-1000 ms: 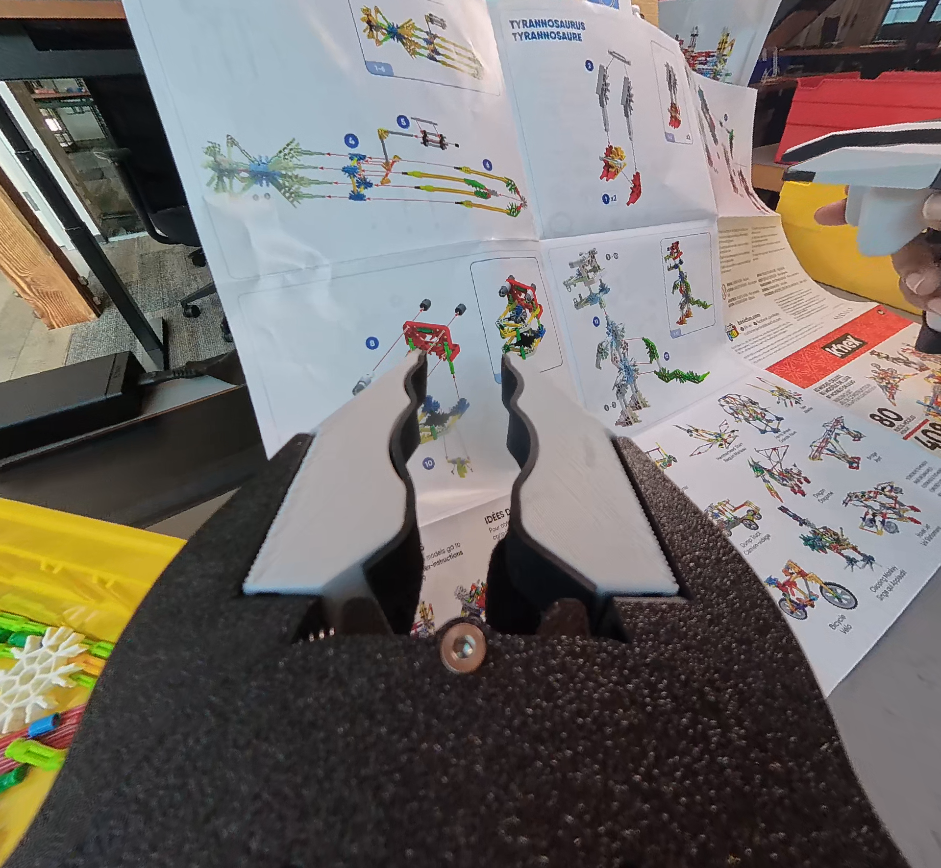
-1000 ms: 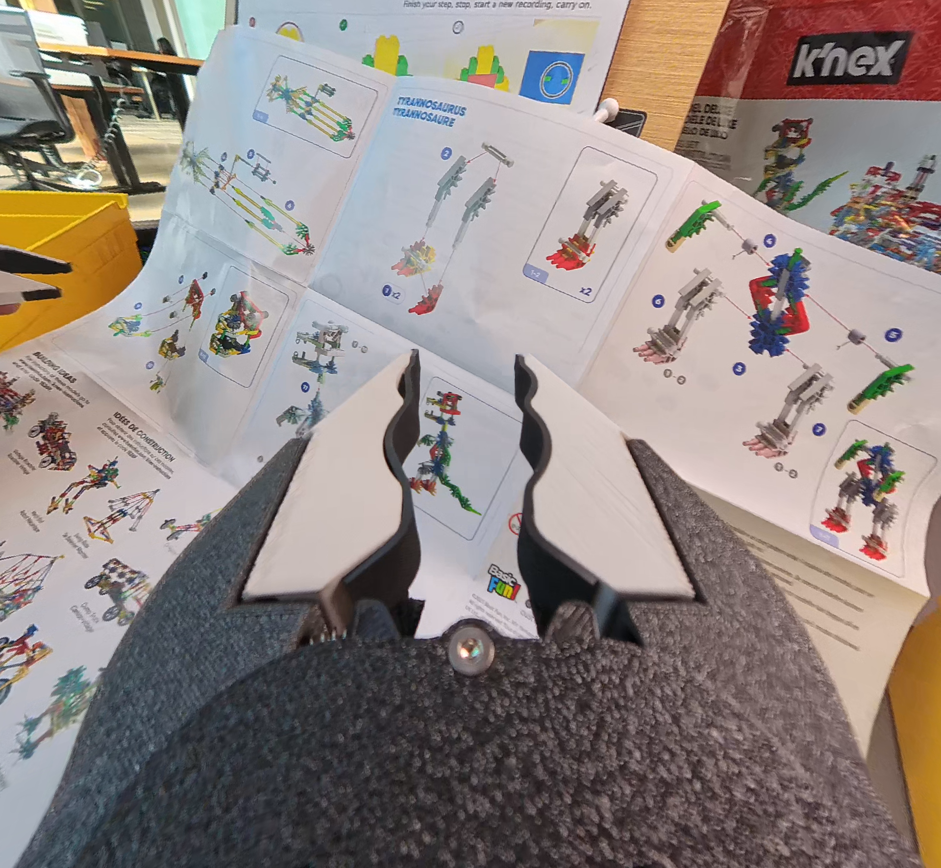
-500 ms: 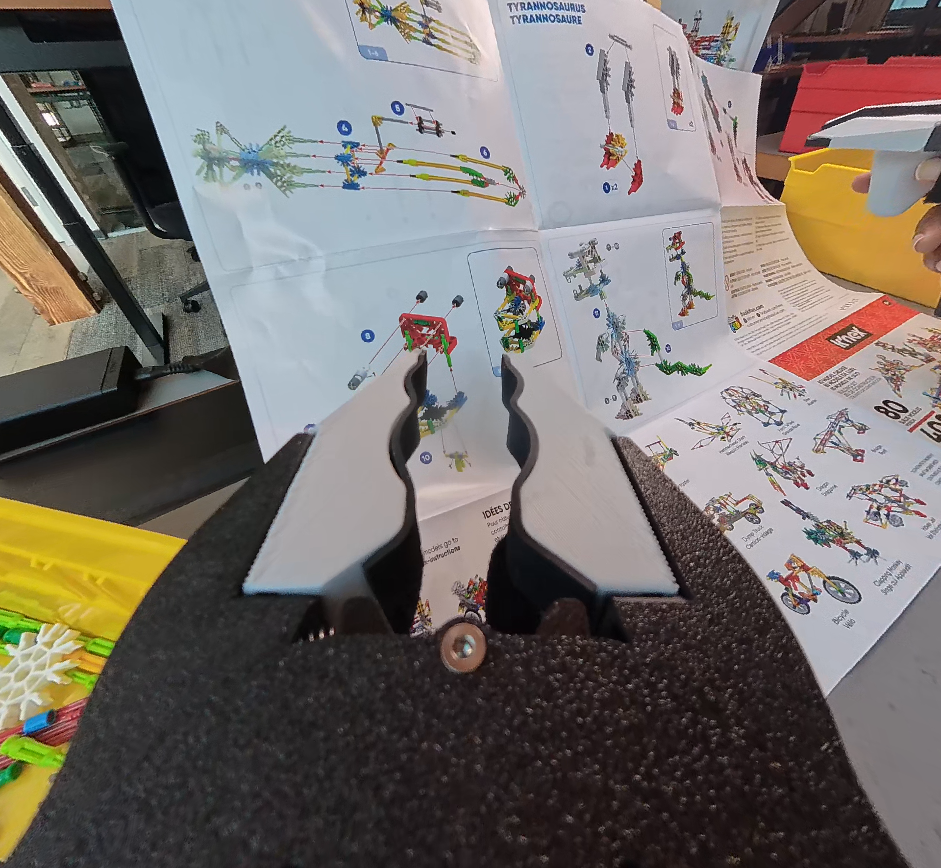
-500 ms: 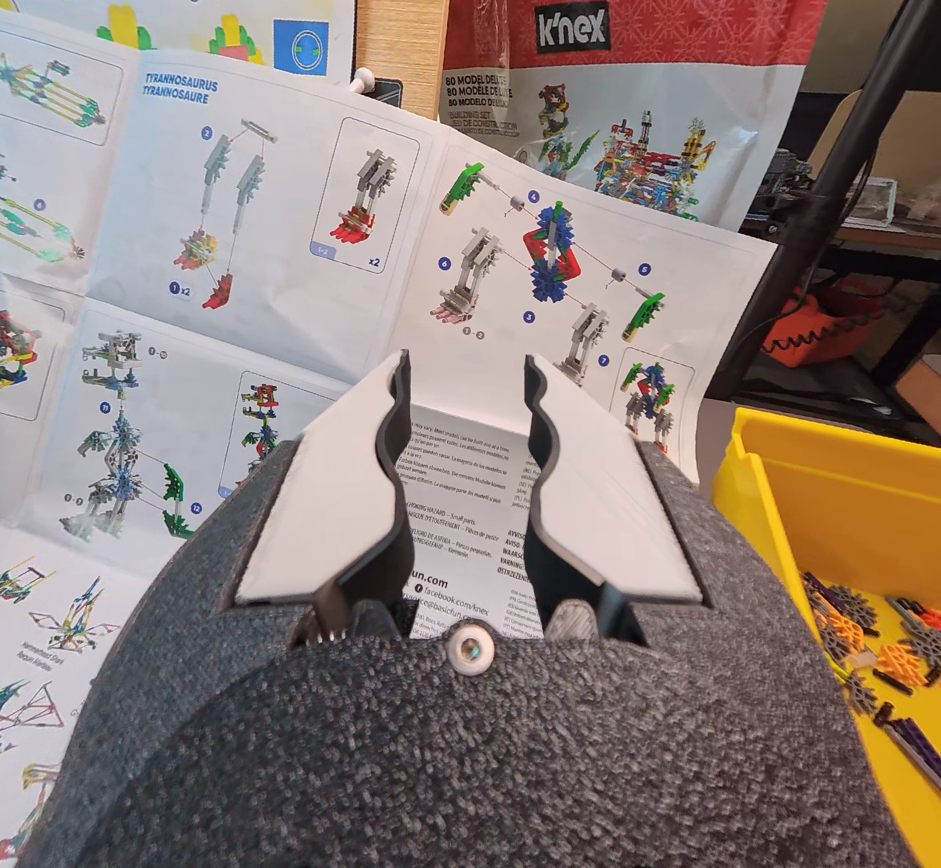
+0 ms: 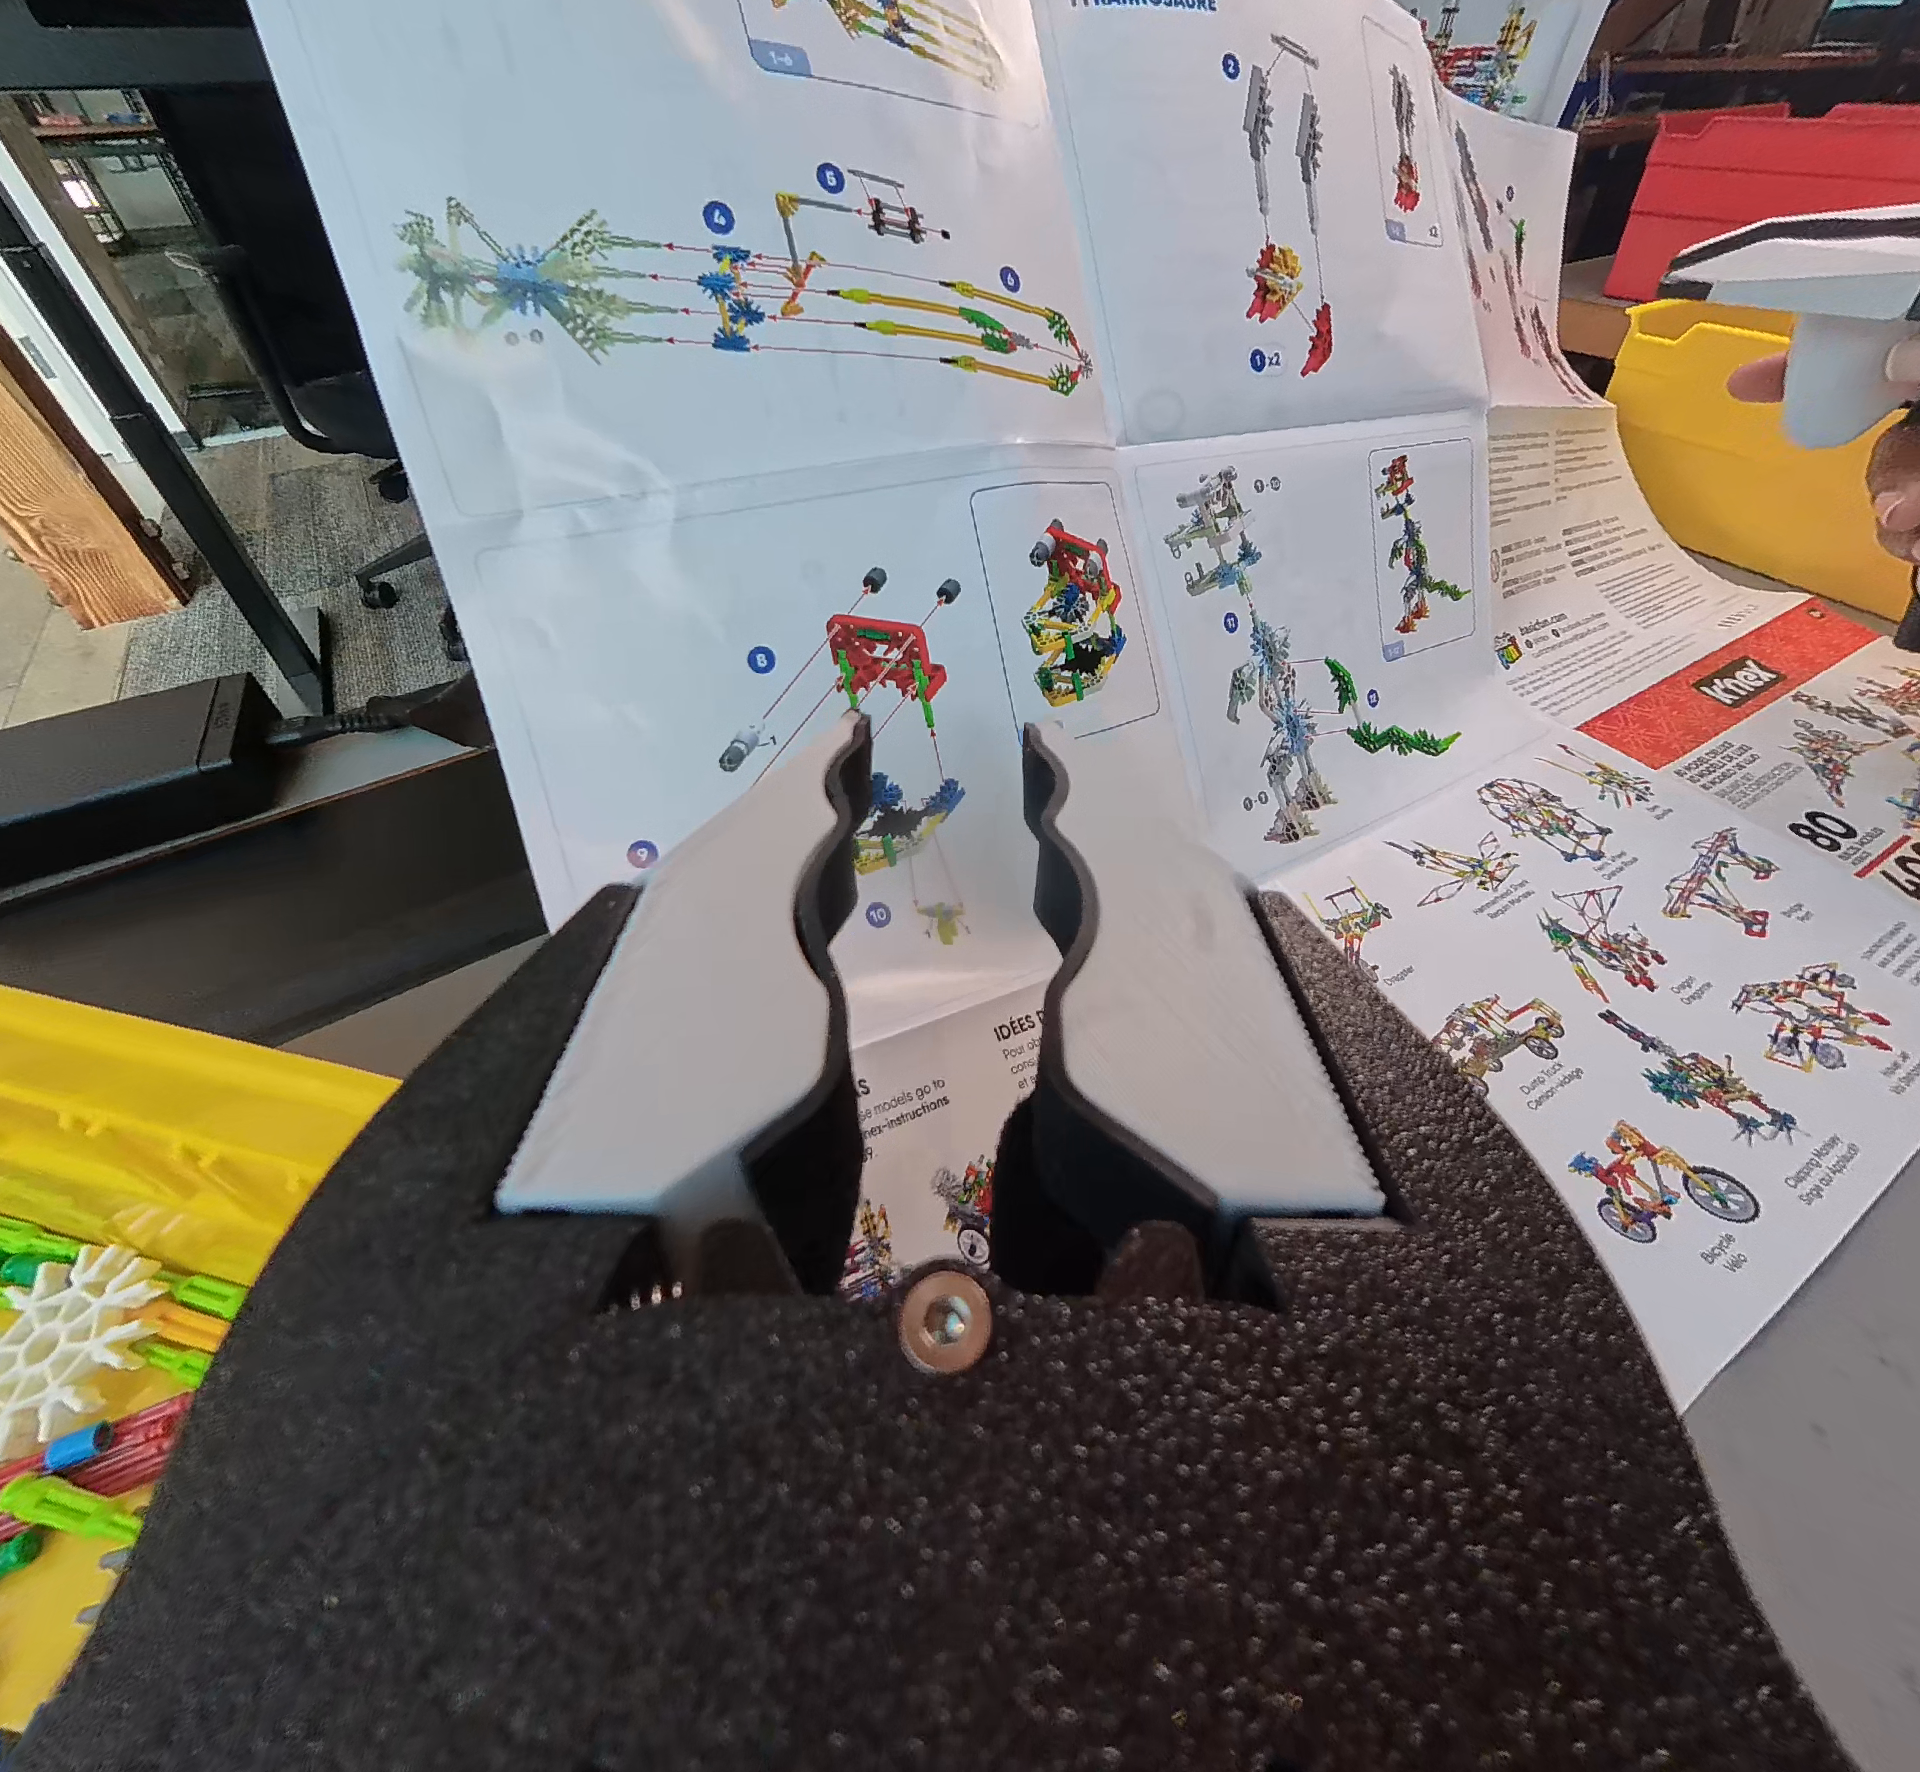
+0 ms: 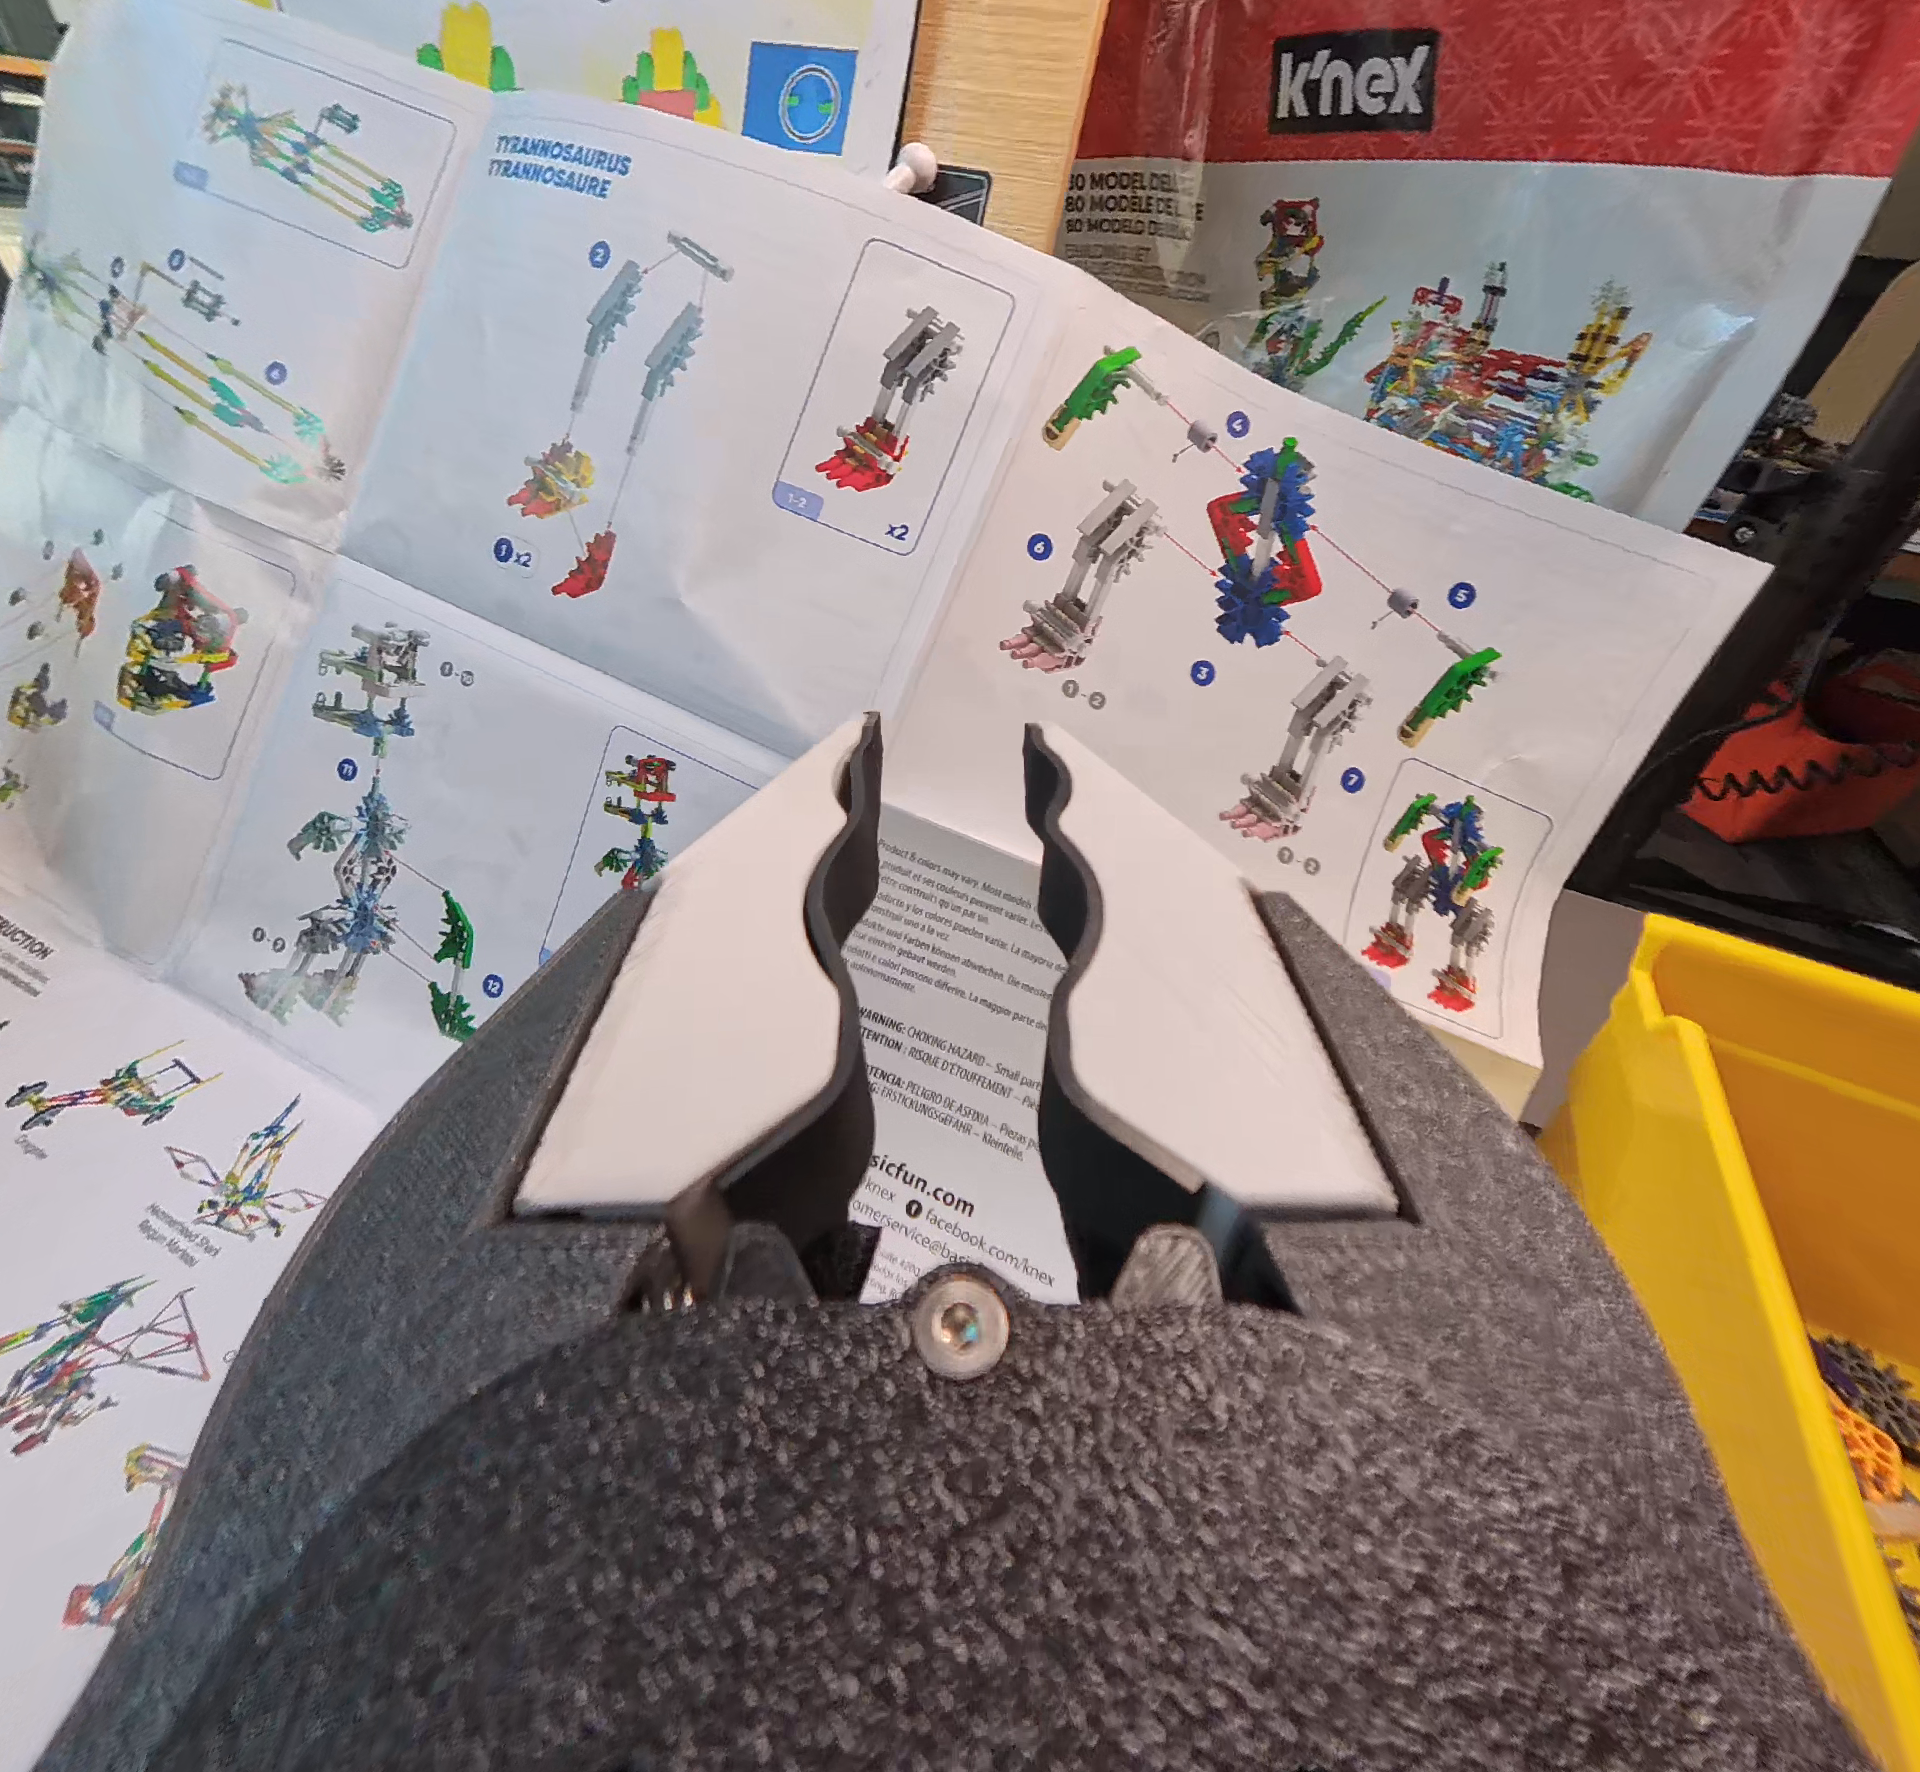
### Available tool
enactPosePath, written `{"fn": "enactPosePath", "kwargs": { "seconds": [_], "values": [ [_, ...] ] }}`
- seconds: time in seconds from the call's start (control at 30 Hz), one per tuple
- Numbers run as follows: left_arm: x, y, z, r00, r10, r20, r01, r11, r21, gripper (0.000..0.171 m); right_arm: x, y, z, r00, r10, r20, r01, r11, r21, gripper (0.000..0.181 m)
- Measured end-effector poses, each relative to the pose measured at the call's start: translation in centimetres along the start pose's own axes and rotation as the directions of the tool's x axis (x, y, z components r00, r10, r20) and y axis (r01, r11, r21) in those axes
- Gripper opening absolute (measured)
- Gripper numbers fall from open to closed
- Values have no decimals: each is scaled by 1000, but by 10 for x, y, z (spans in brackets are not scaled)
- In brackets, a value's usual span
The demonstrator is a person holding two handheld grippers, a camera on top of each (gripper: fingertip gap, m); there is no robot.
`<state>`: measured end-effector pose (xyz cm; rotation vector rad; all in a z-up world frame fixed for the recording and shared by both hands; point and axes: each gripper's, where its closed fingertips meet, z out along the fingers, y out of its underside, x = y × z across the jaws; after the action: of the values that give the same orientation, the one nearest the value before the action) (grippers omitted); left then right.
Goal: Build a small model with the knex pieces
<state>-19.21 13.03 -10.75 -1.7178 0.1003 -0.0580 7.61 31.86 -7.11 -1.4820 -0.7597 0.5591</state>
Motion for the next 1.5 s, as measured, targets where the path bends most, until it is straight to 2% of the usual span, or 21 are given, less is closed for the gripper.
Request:
{"fn": "enactPosePath", "kwargs": {
  "seconds": [0.23, 0.33, 0.43, 0.57, 0.93, 1.17, 1.5],
  "values": [
    [-7, -2, -2, 1000, -5, 22, 5, 1000, 12, 29, -26, 9, 6, 996, -38, 77, 41, 999, -32, 24],
    [-20, -1, -4, 997, -11, 79, 11, 1000, 0, 29, -32, 11, 8, 994, -41, 100, 45, 998, -43, 22],
    [-23, -4, -6, 996, -41, 74, 40, 999, 8, 23, -37, 15, 9, 992, -48, 121, 55, 997, -55, 20],
    [-22, -6, -6, 996, -1, 89, 0, 1000, 6, 25, -41, 19, 10, 988, -56, 141, 67, 995, -73, 19],
    [-16, -1, -3, 998, -14, 59, 15, 1000, -11, 27, -61, 29, 14, 975, -73, 210, 98, 989, -108, 19],
    [-14, 0, -1, 999, -27, 40, 28, 1000, -12, 40, -67, 35, 15, 970, -64, 234, 95, 988, -123, 19],
    [-10, 5, 2, 1000, -12, 27, 13, 999, -30, 40, -72, 40, 17, 967, -53, 250, 90, 986, -139, 19]
  ]
}}
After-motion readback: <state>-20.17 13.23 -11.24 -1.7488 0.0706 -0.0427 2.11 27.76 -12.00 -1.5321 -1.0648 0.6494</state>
